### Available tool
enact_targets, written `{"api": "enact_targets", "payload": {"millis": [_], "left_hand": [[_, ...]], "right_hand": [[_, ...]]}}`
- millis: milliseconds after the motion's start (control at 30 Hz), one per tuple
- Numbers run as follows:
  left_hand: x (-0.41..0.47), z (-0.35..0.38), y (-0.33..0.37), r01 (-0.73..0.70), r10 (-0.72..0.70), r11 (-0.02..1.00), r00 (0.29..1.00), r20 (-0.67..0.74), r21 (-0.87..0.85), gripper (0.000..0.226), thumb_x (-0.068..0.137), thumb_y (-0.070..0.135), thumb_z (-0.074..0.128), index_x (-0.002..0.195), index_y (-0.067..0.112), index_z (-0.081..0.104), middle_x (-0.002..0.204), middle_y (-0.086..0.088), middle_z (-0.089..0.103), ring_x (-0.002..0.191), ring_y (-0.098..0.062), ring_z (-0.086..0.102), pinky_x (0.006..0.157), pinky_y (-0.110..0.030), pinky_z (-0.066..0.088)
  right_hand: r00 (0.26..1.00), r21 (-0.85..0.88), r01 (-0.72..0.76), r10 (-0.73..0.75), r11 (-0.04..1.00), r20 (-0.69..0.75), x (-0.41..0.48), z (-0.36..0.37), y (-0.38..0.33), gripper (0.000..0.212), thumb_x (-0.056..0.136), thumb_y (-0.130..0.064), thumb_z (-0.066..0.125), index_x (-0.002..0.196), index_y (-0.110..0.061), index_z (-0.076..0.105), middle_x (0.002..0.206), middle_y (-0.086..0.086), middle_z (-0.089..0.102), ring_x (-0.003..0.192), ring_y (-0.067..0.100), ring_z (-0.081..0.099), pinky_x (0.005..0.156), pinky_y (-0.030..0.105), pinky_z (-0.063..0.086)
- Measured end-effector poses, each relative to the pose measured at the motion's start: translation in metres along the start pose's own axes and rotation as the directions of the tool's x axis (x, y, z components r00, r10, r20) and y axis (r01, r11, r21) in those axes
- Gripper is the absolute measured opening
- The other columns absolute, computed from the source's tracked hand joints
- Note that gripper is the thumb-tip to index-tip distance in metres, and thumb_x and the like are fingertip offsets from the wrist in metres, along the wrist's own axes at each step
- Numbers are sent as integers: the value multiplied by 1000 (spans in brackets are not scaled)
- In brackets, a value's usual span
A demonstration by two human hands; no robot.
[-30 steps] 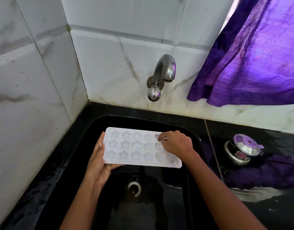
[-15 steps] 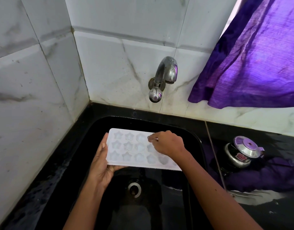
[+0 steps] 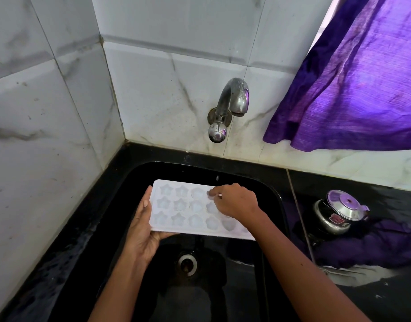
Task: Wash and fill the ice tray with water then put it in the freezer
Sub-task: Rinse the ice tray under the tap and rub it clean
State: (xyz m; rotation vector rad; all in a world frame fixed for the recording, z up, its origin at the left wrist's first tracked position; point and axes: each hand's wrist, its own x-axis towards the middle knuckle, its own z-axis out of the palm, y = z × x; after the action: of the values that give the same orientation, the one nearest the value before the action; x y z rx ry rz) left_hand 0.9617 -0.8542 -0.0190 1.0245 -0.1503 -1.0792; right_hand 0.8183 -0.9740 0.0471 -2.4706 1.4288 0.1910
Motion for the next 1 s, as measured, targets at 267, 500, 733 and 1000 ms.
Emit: {"api": "enact_targets", "payload": {"millis": [267,500,733,1000], "left_hand": [[0,0,1,-10,10,1000,1000,-17,20,34,98,31,40,131,36,46,113,8,63,94,-19,64,50,-40,57],[-1,2,-2,-2,2,1000,1000,-20,-28,26,99,32,39,119,40,52,106,11,66,90,-18,67,51,-41,57],[-3,5,-7,-21,21,999,1000,-11,-35,30,98,29,40,126,35,50,100,13,69,84,-15,71,50,-39,57],[-2,3,-10,-31,32,999,999,6,-32,38,98,28,40,135,31,47,103,12,69,84,-16,71,52,-43,58]], "right_hand": [[999,27,10,-11,1000,38,-1,1,1,37,96,-27,35,121,-40,59,117,-2,62,97,21,60,71,27,44],[996,98,35,-26,995,-90,-5,-5,-3,32,94,-24,37,113,-33,61,90,-1,61,74,18,54,56,24,37],[998,89,64,-64,994,-4,-2,3,-19,39,95,-24,37,127,-37,54,121,3,61,102,24,60,77,28,42],[997,54,67,-68,996,31,-5,6,-19,39,97,-24,34,128,-37,53,124,2,60,106,25,59,82,28,44]]}}
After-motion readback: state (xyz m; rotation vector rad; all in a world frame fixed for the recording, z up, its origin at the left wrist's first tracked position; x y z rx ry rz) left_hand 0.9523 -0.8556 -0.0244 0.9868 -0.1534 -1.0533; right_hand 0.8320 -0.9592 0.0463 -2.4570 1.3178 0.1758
